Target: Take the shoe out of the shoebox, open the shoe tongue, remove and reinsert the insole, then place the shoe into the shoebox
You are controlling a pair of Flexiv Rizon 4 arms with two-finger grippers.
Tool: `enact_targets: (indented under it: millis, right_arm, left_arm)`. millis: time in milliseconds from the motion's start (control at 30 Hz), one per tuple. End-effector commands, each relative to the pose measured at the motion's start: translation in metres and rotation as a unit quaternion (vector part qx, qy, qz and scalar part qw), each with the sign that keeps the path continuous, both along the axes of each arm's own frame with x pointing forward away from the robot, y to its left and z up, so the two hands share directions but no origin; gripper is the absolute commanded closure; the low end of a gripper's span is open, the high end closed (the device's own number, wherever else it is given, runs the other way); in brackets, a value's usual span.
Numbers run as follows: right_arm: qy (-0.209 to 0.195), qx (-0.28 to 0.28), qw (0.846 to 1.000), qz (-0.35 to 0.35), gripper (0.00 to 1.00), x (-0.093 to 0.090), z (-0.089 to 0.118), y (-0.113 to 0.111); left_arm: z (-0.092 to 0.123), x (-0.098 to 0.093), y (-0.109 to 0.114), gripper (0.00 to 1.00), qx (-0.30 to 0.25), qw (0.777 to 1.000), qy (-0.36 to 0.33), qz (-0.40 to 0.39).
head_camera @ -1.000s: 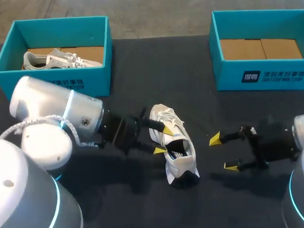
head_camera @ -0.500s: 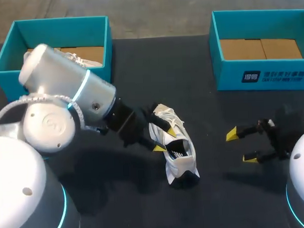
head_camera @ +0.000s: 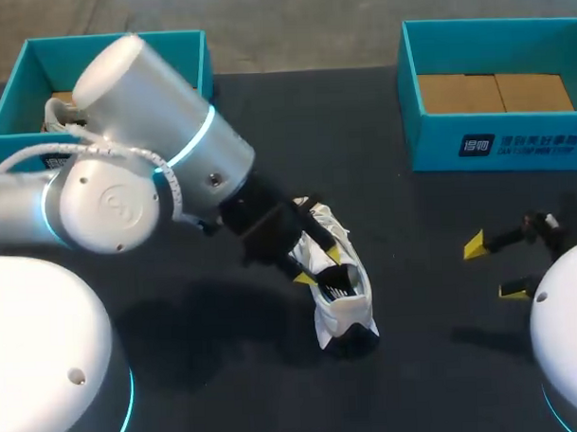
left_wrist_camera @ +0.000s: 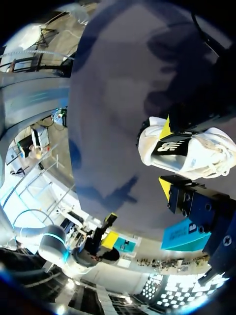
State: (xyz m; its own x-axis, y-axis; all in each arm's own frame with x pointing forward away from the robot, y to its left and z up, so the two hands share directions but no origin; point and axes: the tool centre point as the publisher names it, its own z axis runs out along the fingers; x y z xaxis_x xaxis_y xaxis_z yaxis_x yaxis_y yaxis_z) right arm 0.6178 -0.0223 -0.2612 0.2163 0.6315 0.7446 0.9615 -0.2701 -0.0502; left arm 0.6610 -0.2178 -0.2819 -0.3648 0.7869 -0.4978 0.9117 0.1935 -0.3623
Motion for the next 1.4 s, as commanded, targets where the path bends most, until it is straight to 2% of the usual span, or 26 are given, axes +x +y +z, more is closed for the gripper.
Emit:
enact_targets:
  millis: [33,100,167,200,233,267,467,567,1133,1167,1400]
  right_arm:
    - [-0.001,-0.001,1.000,-0.001,0.00,-0.008,0.012,-0.010]
    - [-0.001,-0.001,1.000,-0.001,0.00,-0.008,0.012,-0.010]
    - [-0.001,-0.001,1.000,-0.001,0.00,-0.008,0.012,-0.010]
    - [-0.001,-0.001,1.000,-0.001,0.00,-0.008,0.012,-0.010]
    - [-0.001,-0.001,1.000,-0.001,0.00,-0.008,0.012,-0.010]
    - [-0.001,-0.001,1.000,-0.001,0.00,-0.008,0.012,-0.010]
    - [-0.001,-0.001,1.000,-0.001,0.00,-0.008,0.012,-0.010]
    - [-0.001,-0.001,1.000,-0.001,0.00,-0.008,0.012,-0.010]
    - [-0.001,-0.001,1.000,-0.001,0.00,-0.008,0.012,-0.010]
    - [-0.001,-0.001,1.000,-0.001,0.00,-0.008,0.012,-0.010]
    - [-0.001,-0.001,1.000,-0.001,0.00,-0.008,0.012,-0.010]
  left_arm:
    - [0.005,0.000,-0.007,0.58,0.079,0.996,-0.002,-0.030]
    - [0.006,0.003,-0.007,0.60,0.092,0.995,-0.021,-0.042]
    - [0.006,0.004,-0.008,0.70,0.101,0.994,-0.018,-0.047]
    - [0.006,0.004,-0.008,0.70,0.104,0.993,-0.021,-0.050]
    - [0.005,0.005,-0.009,0.87,0.107,0.993,-0.018,-0.052]
    - [0.005,0.006,-0.010,0.99,0.116,0.991,-0.021,-0.057]
    - [0.001,0.008,-0.009,1.00,0.144,0.987,-0.019,-0.072]
    - [0.001,0.005,-0.004,1.00,0.178,0.980,-0.009,-0.087]
    - [0.001,0.005,-0.004,1.00,0.178,0.980,-0.009,-0.087]
    - [-0.005,0.008,-0.010,1.00,0.202,0.974,-0.018,-0.101]
    - [-0.021,0.018,-0.016,1.00,0.244,0.961,-0.030,-0.128]
